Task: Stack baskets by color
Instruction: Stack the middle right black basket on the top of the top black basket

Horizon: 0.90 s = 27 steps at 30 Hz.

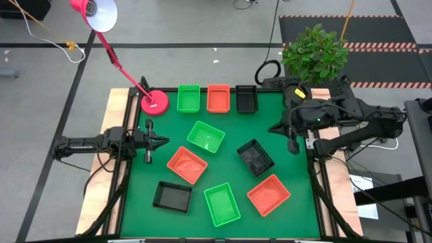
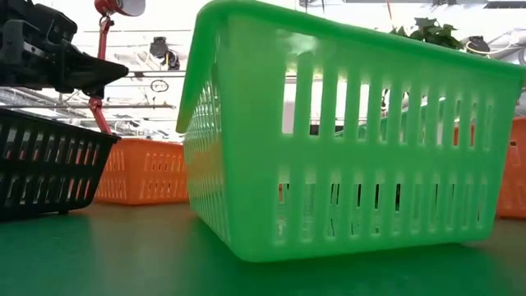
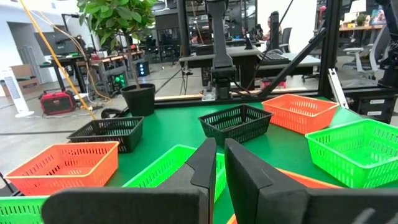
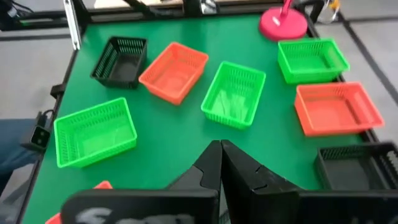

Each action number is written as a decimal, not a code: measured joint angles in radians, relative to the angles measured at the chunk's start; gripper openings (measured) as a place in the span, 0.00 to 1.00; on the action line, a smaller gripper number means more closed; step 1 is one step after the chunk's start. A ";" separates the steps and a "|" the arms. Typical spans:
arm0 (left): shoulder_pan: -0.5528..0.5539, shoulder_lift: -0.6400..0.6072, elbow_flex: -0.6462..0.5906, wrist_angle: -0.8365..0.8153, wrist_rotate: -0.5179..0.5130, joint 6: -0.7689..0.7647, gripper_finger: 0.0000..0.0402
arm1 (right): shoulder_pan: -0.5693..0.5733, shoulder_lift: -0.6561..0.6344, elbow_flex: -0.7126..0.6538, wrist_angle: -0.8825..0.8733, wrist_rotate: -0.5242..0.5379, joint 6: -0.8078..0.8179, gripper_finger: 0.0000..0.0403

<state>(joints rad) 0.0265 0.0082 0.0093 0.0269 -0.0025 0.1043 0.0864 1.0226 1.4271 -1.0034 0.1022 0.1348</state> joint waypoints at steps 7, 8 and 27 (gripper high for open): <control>0.000 0.009 0.077 0.031 -0.067 0.015 0.09 | 0.000 0.017 0.008 -0.059 -0.001 0.036 0.00; 0.000 0.018 0.113 0.003 -0.069 0.005 0.09 | 0.000 0.017 0.008 -0.062 -0.001 0.034 0.00; 0.000 0.653 1.107 -0.762 -0.042 -0.017 0.09 | 0.000 0.017 -0.092 -0.010 0.001 0.003 0.00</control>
<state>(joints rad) 0.0265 0.6614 1.1160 -0.7351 -0.0445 0.0873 0.0864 1.0401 1.3352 -1.0135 0.1027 0.1376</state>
